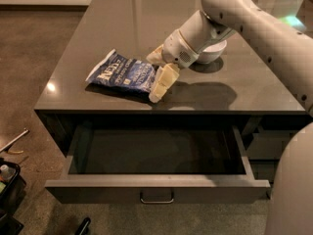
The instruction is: Place blue chip bag into top drawer
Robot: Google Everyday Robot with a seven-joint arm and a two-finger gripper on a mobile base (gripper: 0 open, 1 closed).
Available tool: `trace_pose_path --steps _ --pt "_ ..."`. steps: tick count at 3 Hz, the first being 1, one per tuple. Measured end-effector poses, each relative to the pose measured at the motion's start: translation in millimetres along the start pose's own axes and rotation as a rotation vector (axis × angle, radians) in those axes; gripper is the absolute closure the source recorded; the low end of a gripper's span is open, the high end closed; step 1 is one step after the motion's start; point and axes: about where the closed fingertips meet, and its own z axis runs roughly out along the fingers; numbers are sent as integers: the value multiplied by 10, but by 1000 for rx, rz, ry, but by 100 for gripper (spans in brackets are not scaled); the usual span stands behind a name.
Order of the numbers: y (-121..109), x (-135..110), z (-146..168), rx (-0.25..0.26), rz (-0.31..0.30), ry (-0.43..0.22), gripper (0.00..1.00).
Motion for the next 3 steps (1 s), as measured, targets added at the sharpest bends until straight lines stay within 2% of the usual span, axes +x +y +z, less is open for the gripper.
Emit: trace_pose_path --steps 1,3 --pt "0 1 3 0 0 0 19" --pt "0 1 3 -1 0 0 65"
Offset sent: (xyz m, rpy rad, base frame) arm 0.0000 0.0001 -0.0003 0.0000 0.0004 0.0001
